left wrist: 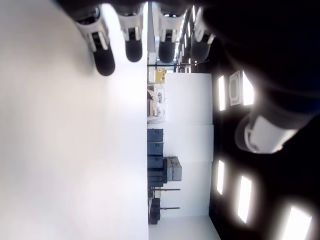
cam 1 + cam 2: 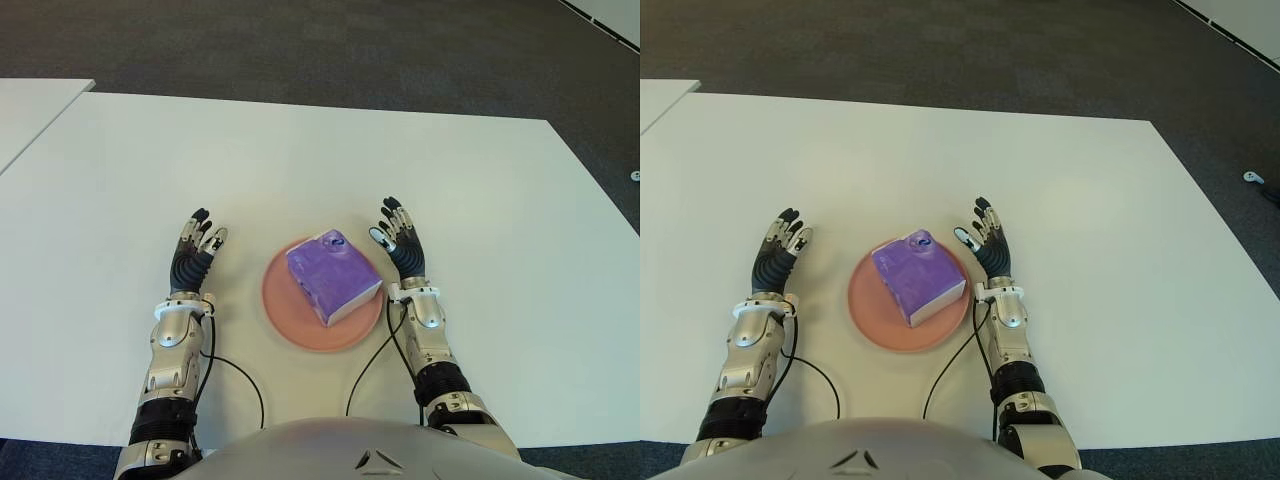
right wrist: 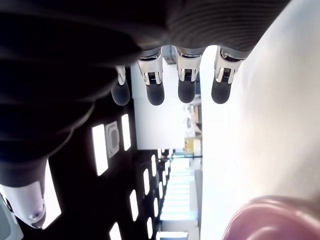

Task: Put the tissue paper into the plate.

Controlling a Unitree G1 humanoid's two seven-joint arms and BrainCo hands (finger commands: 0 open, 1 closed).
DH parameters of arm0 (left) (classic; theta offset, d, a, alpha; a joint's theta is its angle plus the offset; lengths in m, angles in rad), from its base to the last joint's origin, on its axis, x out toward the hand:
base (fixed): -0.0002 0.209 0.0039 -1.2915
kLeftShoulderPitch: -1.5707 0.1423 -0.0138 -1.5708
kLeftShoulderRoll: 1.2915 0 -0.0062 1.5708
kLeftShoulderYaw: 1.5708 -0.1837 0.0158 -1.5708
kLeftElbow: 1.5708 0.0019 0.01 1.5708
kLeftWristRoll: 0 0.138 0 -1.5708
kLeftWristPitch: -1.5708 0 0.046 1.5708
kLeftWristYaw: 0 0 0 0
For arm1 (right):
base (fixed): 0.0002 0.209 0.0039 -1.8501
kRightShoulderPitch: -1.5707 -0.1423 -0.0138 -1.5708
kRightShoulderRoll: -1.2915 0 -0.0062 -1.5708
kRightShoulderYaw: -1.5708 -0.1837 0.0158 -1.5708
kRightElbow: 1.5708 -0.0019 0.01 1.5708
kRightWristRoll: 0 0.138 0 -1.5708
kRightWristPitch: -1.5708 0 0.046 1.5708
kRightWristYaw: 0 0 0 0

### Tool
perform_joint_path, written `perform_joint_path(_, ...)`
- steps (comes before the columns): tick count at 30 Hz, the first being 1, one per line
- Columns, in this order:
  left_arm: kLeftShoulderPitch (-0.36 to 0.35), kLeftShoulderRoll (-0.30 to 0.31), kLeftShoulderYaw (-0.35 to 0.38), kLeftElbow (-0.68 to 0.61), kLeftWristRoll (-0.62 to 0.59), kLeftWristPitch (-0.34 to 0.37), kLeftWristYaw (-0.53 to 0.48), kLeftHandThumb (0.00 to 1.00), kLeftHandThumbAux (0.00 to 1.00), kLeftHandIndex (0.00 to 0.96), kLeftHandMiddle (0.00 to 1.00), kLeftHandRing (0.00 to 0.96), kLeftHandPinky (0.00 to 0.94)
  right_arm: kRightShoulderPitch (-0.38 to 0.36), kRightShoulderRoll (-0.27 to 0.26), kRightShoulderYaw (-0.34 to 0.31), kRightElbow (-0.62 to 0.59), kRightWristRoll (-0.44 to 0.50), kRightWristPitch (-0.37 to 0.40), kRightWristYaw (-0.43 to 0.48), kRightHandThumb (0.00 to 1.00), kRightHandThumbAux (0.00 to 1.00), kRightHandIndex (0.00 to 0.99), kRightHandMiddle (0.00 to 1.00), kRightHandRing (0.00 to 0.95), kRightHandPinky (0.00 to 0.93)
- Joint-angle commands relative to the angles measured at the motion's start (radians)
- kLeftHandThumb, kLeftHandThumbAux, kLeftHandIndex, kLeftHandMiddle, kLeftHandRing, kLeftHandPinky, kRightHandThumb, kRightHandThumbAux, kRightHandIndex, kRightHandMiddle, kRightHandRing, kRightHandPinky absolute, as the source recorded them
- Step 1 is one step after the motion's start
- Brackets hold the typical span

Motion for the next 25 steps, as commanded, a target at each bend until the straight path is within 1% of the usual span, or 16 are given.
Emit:
perform_joint_path(1,0.012,0.008,-0.001,0.030,0.000,0.028,-0.013,0.000,0.553,0.000,0.000,0.000,0.000,0.120,-0.014,-0.033,0.112,0.035,0.030,0.023,0.000,0.574,0.000,0.000,0.000,0.000)
perform_joint_path(10,0.007,0.012,-0.002,0.033,-0.001,0.031,-0.018,0.000,0.554,0.000,0.000,0.000,0.000,0.121,-0.013,-0.065,0.131,0.067,0.023,0.068,0.000,0.568,0.000,0.000,0.000,0.000)
perform_joint_path(25,0.001,0.015,-0.001,0.038,-0.004,0.030,-0.020,0.000,0.561,0.000,0.000,0.000,0.000,0.129,-0.005,-0.080,0.112,0.071,0.014,0.078,0.000,0.570,0.000,0.000,0.000,0.000)
